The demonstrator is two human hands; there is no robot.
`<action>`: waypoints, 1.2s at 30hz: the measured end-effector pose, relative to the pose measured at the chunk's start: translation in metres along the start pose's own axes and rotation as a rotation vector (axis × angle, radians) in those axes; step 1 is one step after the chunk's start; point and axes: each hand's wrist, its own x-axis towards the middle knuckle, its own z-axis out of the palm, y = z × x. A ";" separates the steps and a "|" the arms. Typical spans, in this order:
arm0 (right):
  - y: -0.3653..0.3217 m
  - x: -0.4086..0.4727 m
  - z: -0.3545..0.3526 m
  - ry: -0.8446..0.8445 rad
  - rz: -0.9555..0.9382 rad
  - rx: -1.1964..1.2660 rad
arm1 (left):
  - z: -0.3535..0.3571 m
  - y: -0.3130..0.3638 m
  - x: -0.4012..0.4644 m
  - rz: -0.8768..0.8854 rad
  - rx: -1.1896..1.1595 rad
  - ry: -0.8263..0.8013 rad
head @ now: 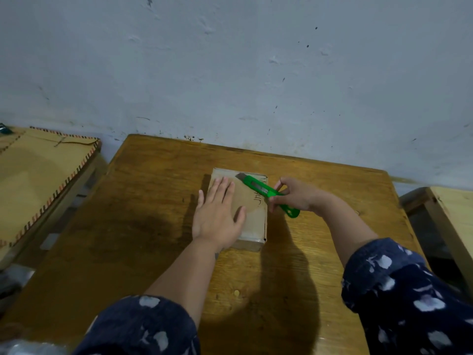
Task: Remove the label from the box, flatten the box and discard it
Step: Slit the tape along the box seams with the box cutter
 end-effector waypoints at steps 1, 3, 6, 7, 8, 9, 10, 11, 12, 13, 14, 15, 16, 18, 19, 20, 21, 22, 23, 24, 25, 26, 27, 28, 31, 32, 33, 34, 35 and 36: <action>-0.005 0.002 0.000 -0.023 -0.001 -0.024 | 0.000 -0.002 -0.001 -0.009 0.002 0.001; -0.013 0.001 -0.007 -0.041 0.004 -0.010 | 0.001 -0.001 0.001 0.000 0.000 0.004; -0.024 0.003 -0.010 0.016 -0.006 0.010 | 0.001 0.001 0.001 0.001 -0.025 0.007; -0.027 0.004 -0.009 0.039 -0.023 0.023 | 0.001 0.001 0.001 0.001 -0.034 0.009; -0.031 0.007 -0.007 0.075 -0.050 0.014 | 0.001 0.001 0.001 0.002 -0.040 0.012; -0.032 0.010 -0.004 0.124 -0.087 -0.027 | 0.000 0.000 0.001 0.005 -0.045 0.013; -0.034 0.013 0.000 0.177 -0.127 -0.091 | 0.000 0.000 0.001 0.008 -0.048 0.015; -0.036 0.015 0.004 0.225 -0.167 -0.172 | 0.000 0.000 0.001 0.010 -0.051 0.016; -0.037 0.017 0.007 0.259 -0.206 -0.250 | -0.001 0.000 0.000 0.010 -0.053 0.017; -0.036 0.020 0.011 0.286 -0.248 -0.312 | -0.001 0.000 0.000 0.011 -0.053 0.016; -0.035 0.024 0.015 0.304 -0.284 -0.360 | -0.002 0.000 0.000 0.012 -0.050 0.014; -0.032 0.027 0.018 0.316 -0.308 -0.400 | -0.002 0.001 0.000 0.015 -0.045 0.012; -0.030 0.029 0.020 0.322 -0.322 -0.429 | -0.002 0.001 0.000 0.016 -0.041 0.012; -0.024 0.032 0.021 0.345 -0.350 -0.460 | -0.003 0.001 0.000 0.015 -0.040 0.012; -0.022 0.033 0.021 0.366 -0.363 -0.484 | -0.002 0.001 0.000 0.014 -0.040 0.011; -0.022 0.032 0.021 0.391 -0.376 -0.521 | -0.002 0.001 0.000 0.014 -0.039 0.009; -0.022 0.031 0.022 0.415 -0.391 -0.568 | -0.002 0.001 -0.001 0.015 -0.036 0.005; -0.023 0.031 0.022 0.440 -0.412 -0.618 | -0.002 0.001 -0.001 0.015 -0.029 0.002; -0.024 0.030 0.023 0.462 -0.432 -0.669 | -0.002 0.002 0.000 0.015 -0.015 0.002; -0.026 0.029 0.023 0.479 -0.447 -0.714 | -0.003 0.002 -0.001 0.016 0.007 0.002; -0.028 0.028 0.024 0.493 -0.457 -0.748 | -0.003 0.003 0.000 0.018 0.036 0.002; -0.029 0.028 0.024 0.502 -0.464 -0.769 | -0.003 0.003 0.000 0.021 0.065 0.001; -0.029 0.028 0.025 0.511 -0.465 -0.779 | -0.003 0.004 0.000 0.024 0.088 -0.001; -0.030 0.027 0.025 0.521 -0.464 -0.786 | -0.002 0.004 0.000 0.027 0.104 -0.003; -0.035 0.025 0.028 0.557 -0.462 -0.831 | -0.002 0.005 0.000 0.038 0.120 -0.013; -0.035 0.025 0.029 0.569 -0.468 -0.844 | -0.003 0.005 0.000 0.040 0.118 -0.016; -0.035 0.024 0.030 0.579 -0.475 -0.855 | -0.003 0.005 0.000 0.040 0.115 -0.017; -0.034 0.023 0.030 0.585 -0.479 -0.863 | -0.003 0.006 0.000 0.039 0.110 -0.016; -0.031 0.022 0.030 0.590 -0.476 -0.864 | -0.003 0.006 0.000 0.038 0.105 -0.013; -0.027 0.021 0.030 0.597 -0.468 -0.860 | -0.003 0.006 -0.001 0.034 0.100 -0.011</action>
